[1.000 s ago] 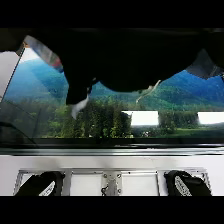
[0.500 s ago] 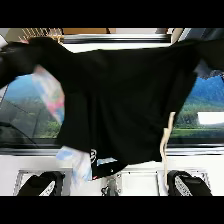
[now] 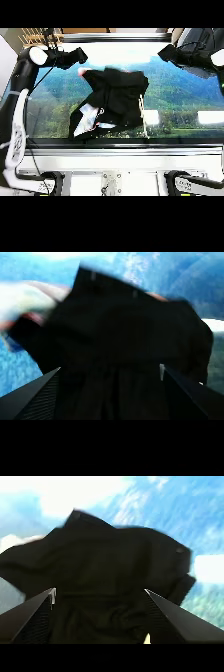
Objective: Fold the clothes and pants, and hang the long-sleeved shirts on hangers.
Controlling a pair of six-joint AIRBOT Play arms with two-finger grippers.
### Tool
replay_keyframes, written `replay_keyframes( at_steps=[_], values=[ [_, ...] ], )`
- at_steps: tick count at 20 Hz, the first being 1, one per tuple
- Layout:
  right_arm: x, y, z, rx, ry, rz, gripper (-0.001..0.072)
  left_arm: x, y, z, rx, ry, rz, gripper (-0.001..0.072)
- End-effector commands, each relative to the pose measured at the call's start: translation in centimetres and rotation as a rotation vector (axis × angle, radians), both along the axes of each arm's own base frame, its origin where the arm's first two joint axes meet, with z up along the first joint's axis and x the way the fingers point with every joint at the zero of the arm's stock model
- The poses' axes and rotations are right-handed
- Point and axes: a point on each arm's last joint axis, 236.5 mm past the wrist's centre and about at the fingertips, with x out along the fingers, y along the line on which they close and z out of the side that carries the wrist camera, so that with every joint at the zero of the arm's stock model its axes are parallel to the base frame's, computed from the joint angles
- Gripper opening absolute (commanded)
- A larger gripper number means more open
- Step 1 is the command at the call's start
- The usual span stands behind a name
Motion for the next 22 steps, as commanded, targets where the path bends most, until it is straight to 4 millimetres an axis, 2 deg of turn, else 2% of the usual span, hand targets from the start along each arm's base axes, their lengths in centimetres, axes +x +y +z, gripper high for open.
replay_keyframes(
  at_steps=[1, 3, 5, 6, 7, 10, 12, 13, 14, 16, 19, 22],
  values=[
    [1.1, -4.4, 0.2, 0.037, -0.006, -0.088, 0.0606, 1.1, 3.4, -2.3, 0.027, 0.141, 0.008, 0.0682],
    [-1.9, -5.3, 0.1, 0.004, 0.06, -0.038, 0.0606, -1.4, 7.7, -3.5, 0.097, 0.248, 0.042, 0.0682],
    [-5.3, -4.9, -0.5, -0.055, 0.112, 0.051, 0.0606, -5.0, 11.8, -6.2, 0.182, 0.356, 0.094, 0.0682],
    [-7.0, -4.3, -1.0, -0.063, 0.139, 0.08, 0.0606, -7.4, 13.1, -8.1, 0.196, 0.423, 0.114, 0.0683],
    [-8.6, -3.7, -1.5, -0.068, 0.163, 0.1, 0.0606, -10.1, 13.7, -10.1, 0.185, 0.494, 0.123, 0.0683],
    [-13.0, -1.3, -3.6, -0.057, 0.217, 0.145, 0.0606, -19.9, 14.7, -17.6, 0.169, 0.719, 0.143, 0.0682],
    [-15.2, 0.2, -4.8, -0.052, 0.24, 0.171, 0.0606, -25.4, 14.7, -21.7, 0.137, 0.818, 0.173, 0.0682],
    [-16.1, 0.9, -5.3, -0.051, 0.248, 0.185, 0.0606, -27.4, 14.3, -23.3, 0.096, 0.846, 0.198, 0.0682],
    [-16.9, 1.5, -5.7, -0.051, 0.255, 0.2, 0.0606, -28.6, 13.8, -24.4, 0.042, 0.863, 0.227, 0.0682],
    [-17.7, 2.7, -6.1, -0.053, 0.261, 0.229, 0.0606, -29.7, 12.5, -25.8, -0.059, 0.853, 0.244, 0.0682],
    [-17.9, 4.3, -5.7, -0.031, 0.246, 0.264, 0.0606, -29.3, 10.6, -26.3, -0.16, 0.816, 0.246, 0.0682],
    [-17.5, 5.2, -4.8, 0.011, 0.22, 0.27, 0.0606, -28.2, 9.6, -26.5, -0.143, 0.767, 0.238, 0.0682]
  ],
)
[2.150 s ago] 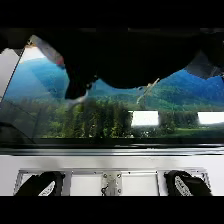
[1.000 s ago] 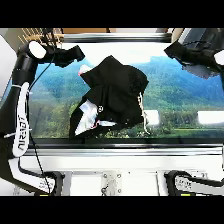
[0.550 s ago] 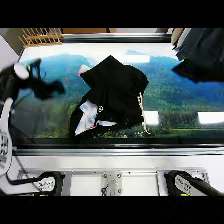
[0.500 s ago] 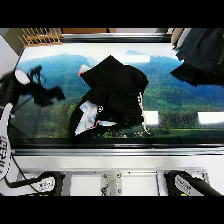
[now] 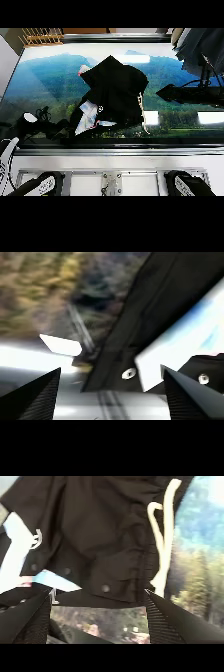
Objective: Fold the clothes and pants, and hang the long-sleeved shirts on hangers.
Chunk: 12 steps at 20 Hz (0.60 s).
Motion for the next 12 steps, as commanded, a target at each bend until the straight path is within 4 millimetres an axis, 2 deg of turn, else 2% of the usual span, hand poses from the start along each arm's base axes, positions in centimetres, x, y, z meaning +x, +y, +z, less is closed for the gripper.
replay_keyframes(
  at_steps=[1, 6, 10, 11, 12],
  values=[
    [0.0, 1.2, 0.7, 0.046, -0.017, 0.01, 0.0606, 1.0, -1.6, -0.5, -0.012, -0.062, 0.016, 0.0682],
    [-0.1, 1.5, 0.8, 0.056, -0.017, 0.015, 0.0606, 0.6, -4.5, -1.8, -0.016, -0.017, -0.075, 0.0682],
    [-0.1, 1.5, 0.8, 0.056, -0.015, 0.017, 0.0606, 3.1, -6.2, -0.3, -0.032, -0.037, -0.146, 0.0679],
    [-0.2, 1.5, 0.7, 0.056, -0.011, 0.019, 0.0606, 3.5, -6.6, 0.0, -0.029, -0.055, -0.159, 0.0526],
    [-0.2, 1.5, 0.6, 0.053, -0.009, 0.019, 0.0605, 4.0, -7.0, 0.4, -0.027, -0.073, -0.17, 0.0247]
  ],
)
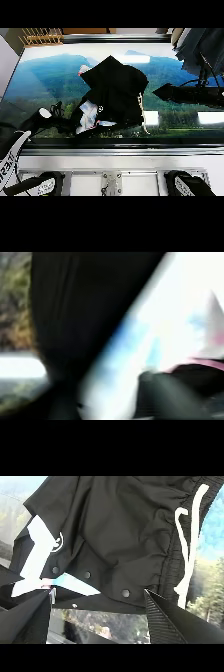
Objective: Fold the clothes and pants, and hang the long-sleeved shirts on hangers.
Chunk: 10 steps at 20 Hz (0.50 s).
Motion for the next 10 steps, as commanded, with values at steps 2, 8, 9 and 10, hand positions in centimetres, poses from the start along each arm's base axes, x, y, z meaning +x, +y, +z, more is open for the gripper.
replay_keyframes(
  at_steps=[2, 8, 9, 10],
  values=[
    [-0.2, -0.1, -0.9, -0.005, 0.022, 0.002, 0.0606, 2.2, -2.1, 1.9, -0.021, -0.059, -0.043, 0.0013],
    [-2.6, -1.0, -11.7, 0.074, 0.401, -0.197, 0.0606, 2.9, -2.3, 3.0, -0.029, -0.07, -0.063, 0.0012],
    [-3.3, -1.2, -14.3, 0.108, 0.49, -0.276, 0.0606, 2.8, -2.2, 2.9, -0.025, -0.069, -0.066, 0.0013],
    [-3.9, -1.3, -16.8, 0.125, 0.549, -0.341, 0.0606, 2.8, -2.2, 2.9, -0.025, -0.069, -0.066, 0.0013]
  ],
)
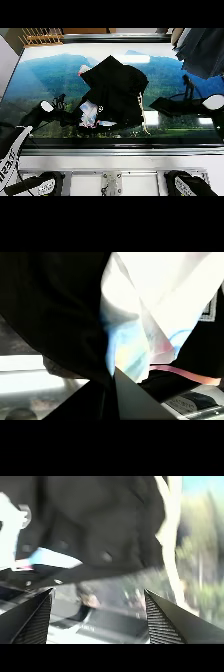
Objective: Fold the clothes and pants, and hang the long-sleeved shirts on hangers.
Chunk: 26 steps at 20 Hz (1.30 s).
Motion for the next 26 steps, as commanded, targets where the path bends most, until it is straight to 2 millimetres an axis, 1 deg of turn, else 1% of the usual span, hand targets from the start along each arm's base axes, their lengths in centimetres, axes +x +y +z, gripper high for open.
replay_keyframes(
  at_steps=[1, 2, 4, 6, 7, 8, 9, 11, 13, 16, 21, 22, 23, 24, 26],
  values=[
    [-2.0, -0.3, -7.9, 0.052, 0.236, -0.236, 0.0606, 0.0, -0.1, 0.1, 0.001, 0.0, -0.009, 0.0013],
    [-2.3, 0.3, -9.6, 0.072, 0.263, -0.28, 0.0606, 0.0, -0.1, 0.1, 0.001, 0.0, -0.009, 0.0013],
    [-2.3, 2.0, -11.5, 0.101, 0.271, -0.317, 0.0606, 0.0, -0.1, 0.1, 0.001, 0.0, -0.008, 0.0013],
    [-1.6, 3.6, -12.5, 0.091, 0.242, -0.318, 0.0606, 0.0, -0.1, 0.1, 0.001, 0.0, -0.008, 0.0013],
    [-0.9, 4.3, -12.8, 0.095, 0.219, -0.333, 0.0606, 0.0, -0.1, 0.2, 0.001, 0.001, -0.008, 0.0013],
    [-0.1, 4.6, -13.0, 0.097, 0.193, -0.359, 0.0605, 0.0, -0.1, 0.2, 0.001, 0.001, -0.008, 0.0013],
    [0.8, 4.5, -13.2, 0.095, 0.164, -0.39, 0.0605, 0.0, -0.1, 0.2, 0.001, 0.001, -0.008, 0.0013],
    [2.2, 3.6, -13.5, 0.09, 0.124, -0.45, 0.0605, 0.0, -0.1, 0.2, 0.001, 0.001, -0.008, 0.0013],
    [3.0, 2.9, -13.6, 0.079, 0.094, -0.479, 0.0604, 0.0, -0.1, 0.2, 0.0, 0.0, -0.008, 0.0013],
    [2.8, 2.9, -14.2, 0.07, 0.108, -0.474, 0.0603, 0.0, -0.1, 0.2, 0.001, -0.001, -0.007, 0.0013],
    [2.2, 2.9, -16.1, 0.05, 0.157, -0.475, 0.0603, 0.1, -0.1, 0.2, 0.0, -0.003, -0.005, 0.0013],
    [2.1, 3.0, -16.4, 0.045, 0.165, -0.472, 0.0577, 0.1, -0.1, 0.2, 0.0, -0.003, -0.005, 0.0013],
    [2.0, 3.2, -16.7, 0.038, 0.166, -0.46, 0.0423, 0.1, -0.1, 0.2, 0.0, -0.003, -0.005, 0.0013],
    [1.9, 3.6, -16.8, 0.023, 0.153, -0.429, 0.0248, 0.1, -0.1, 0.2, -0.001, -0.003, -0.005, 0.0012],
    [2.1, 4.2, -16.4, -0.015, 0.096, -0.337, 0.0016, 0.1, -0.2, 0.2, -0.006, -0.003, -0.002, 0.0013]
  ],
)
